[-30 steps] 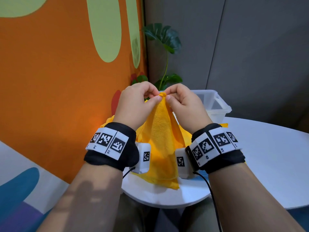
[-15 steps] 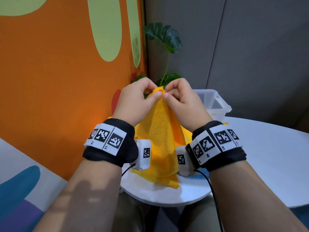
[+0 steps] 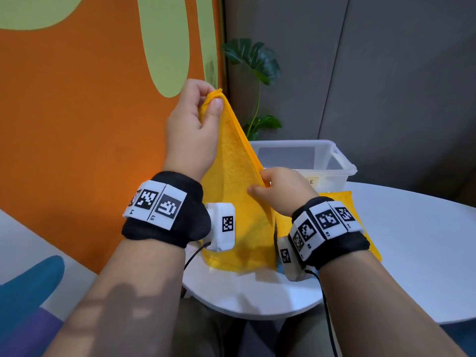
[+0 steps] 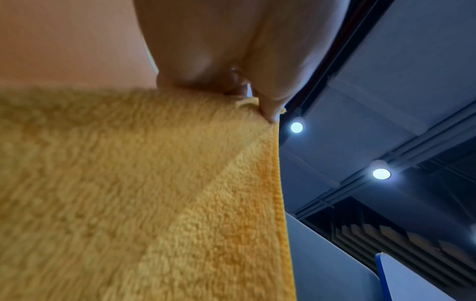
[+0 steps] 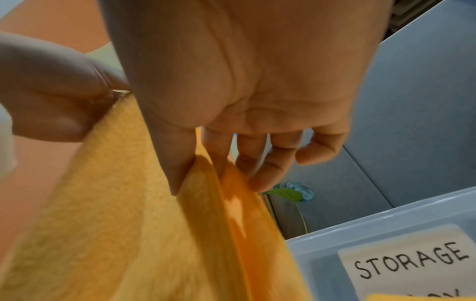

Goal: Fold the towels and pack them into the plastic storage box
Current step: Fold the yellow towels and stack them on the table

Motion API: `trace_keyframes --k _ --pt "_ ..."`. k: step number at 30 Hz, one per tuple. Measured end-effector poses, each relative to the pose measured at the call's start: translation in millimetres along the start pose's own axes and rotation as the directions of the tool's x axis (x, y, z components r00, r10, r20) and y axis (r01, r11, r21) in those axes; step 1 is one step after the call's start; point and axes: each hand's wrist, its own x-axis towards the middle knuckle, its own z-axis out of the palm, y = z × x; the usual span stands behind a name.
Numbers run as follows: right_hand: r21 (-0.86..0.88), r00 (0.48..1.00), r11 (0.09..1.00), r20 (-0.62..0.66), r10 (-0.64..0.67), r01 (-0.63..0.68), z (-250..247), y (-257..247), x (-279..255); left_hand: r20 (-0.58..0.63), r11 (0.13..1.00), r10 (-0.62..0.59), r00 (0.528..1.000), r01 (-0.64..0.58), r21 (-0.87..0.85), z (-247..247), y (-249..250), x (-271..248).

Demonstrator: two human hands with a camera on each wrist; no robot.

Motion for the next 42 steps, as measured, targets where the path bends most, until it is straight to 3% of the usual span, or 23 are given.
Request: trace_keyframes --k 4,10,16,20,26,32,38,42 --pt "-0.081 0.997 0.994 0.016 0.074 -0.072 0.5 6.7 -3.1 -0.101 1.0 -0.018 0.995 0.018 0.002 -12.2 -8.3 9.7" --pt "-0.03 0.995 0.995 -0.05 0.09 -0.092 -6.2 6.6 -4.7 -0.2 0.991 -0.113 0.973 0.124 0.045 -31.1 -34.2 12.3" --pt "-0.189 0.988 0.97 -0.043 0.149 -0.154 -9.4 7.4 -8.3 -0.278 0.974 -0.101 0.955 0.152 0.17 -51.7 -41.7 14.3" --pt "-0.168 0.988 0.974 -0.04 0.148 -0.153 -10.0 6.3 -9.1 -0.341 0.958 -0.053 0.938 0.144 0.248 -60.1 -38.1 15.4" --pt "-0.094 0.987 0.984 -0.075 0.143 -0.15 -10.9 13.0 -7.2 -0.403 0.935 -0.087 0.911 0.215 0.283 -72.5 -41.5 18.6" --pt "-0.071 0.983 0.994 -0.166 0.076 -0.089 -5.7 18.4 -3.6 -0.424 0.93 -0.118 0.898 0.25 0.269 -74.3 -45.1 19.1" --pt "-0.017 0.948 0.983 -0.266 0.174 -0.185 -10.0 29.2 -1.8 -0.47 0.919 -0.172 0.866 0.313 0.241 -80.4 -51.6 18.8" --pt "0.061 0.894 0.977 -0.394 0.213 -0.206 -12.2 30.3 -2.1 -0.477 0.907 -0.24 0.845 0.37 0.201 -78.5 -54.3 13.3"
